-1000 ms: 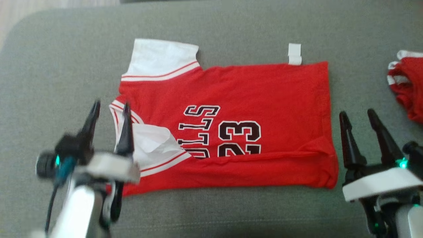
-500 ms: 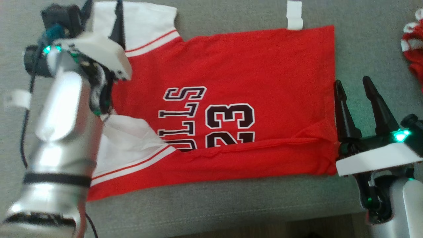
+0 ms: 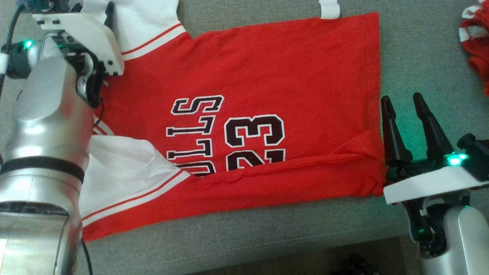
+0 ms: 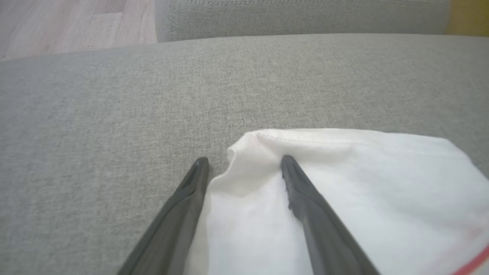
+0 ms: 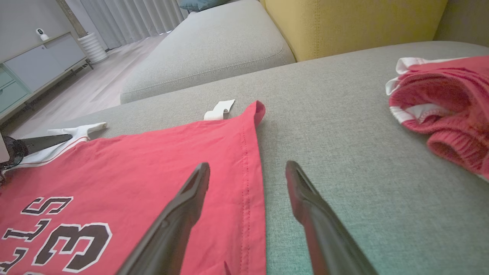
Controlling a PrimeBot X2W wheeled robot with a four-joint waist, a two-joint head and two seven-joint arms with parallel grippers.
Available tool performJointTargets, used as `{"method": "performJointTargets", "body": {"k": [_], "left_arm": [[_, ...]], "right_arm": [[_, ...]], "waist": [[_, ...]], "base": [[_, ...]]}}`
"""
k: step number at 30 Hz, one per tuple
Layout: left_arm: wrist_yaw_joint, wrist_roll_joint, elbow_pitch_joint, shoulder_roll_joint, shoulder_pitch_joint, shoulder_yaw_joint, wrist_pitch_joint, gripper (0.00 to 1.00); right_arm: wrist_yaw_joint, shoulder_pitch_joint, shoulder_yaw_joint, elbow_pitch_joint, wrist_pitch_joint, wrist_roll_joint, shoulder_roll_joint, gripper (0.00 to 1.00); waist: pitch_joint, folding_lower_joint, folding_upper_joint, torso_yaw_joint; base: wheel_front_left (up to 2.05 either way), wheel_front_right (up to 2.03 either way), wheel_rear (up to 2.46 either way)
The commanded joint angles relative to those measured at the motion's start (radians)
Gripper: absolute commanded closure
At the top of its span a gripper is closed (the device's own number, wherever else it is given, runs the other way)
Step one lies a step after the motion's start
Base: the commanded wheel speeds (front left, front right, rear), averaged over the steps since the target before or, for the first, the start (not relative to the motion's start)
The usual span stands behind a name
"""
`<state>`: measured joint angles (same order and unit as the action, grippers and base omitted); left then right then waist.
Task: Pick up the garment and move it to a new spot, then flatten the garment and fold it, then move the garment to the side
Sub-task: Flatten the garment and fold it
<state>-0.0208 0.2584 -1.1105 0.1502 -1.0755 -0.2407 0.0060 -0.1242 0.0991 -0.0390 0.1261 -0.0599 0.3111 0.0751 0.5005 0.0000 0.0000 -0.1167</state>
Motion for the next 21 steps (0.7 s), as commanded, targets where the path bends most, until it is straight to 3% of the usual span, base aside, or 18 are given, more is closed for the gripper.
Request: {"method": "performJointTargets", "body": {"k": [1, 2, 5, 8, 15, 21], "left_arm": [[-0.011, 0.0, -0.011, 0.024, -0.001, 0.005, 0.014, 0.0], [-0.017, -0.002, -0.024, 0.021, -0.005, -0.001, 0.018, 0.0], [-0.028, -0.012, -0.059, 0.018, -0.017, -0.022, 0.031, 0.53], [-0.034, -0.023, -0.092, 0.019, -0.025, -0.041, 0.047, 1.0], [-0.007, -0.025, -0.091, 0.021, -0.031, -0.048, -0.089, 1.0], [-0.005, -0.017, -0.084, 0.004, -0.02, -0.051, -0.208, 1.0]], "right_arm": [[-0.007, 0.019, -0.021, 0.029, 0.007, 0.006, -0.001, 0.0], [-0.007, 0.02, -0.021, 0.028, 0.006, 0.006, -0.002, 0.0], [-0.007, 0.024, -0.021, 0.027, 0.004, 0.007, -0.002, 0.0], [-0.007, 0.028, -0.025, 0.026, 0.002, 0.011, -0.003, 0.0], [-0.007, 0.038, -0.007, 0.015, 0.004, 0.008, 0.004, 0.0], [-0.007, 0.136, 0.02, -0.046, -0.018, 0.014, 0.067, 0.0]], "waist": [[-0.002, 0.0, 0.0, 0.002], [-0.003, 0.0, 0.0, 0.003], [-0.004, 0.0, 0.0, 0.005], [-0.003, 0.0, 0.0, 0.002], [-0.013, 0.0, 0.0, 0.002], [-0.031, 0.0, 0.0, 0.027]], "base": [[0.0, 0.0, 0.0], [0.0, 0.0, 0.0], [0.0, 0.0, 0.0], [0.0, 0.0, 0.0], [0.0, 0.0, 0.0], [0.0, 0.0, 0.0]]}}
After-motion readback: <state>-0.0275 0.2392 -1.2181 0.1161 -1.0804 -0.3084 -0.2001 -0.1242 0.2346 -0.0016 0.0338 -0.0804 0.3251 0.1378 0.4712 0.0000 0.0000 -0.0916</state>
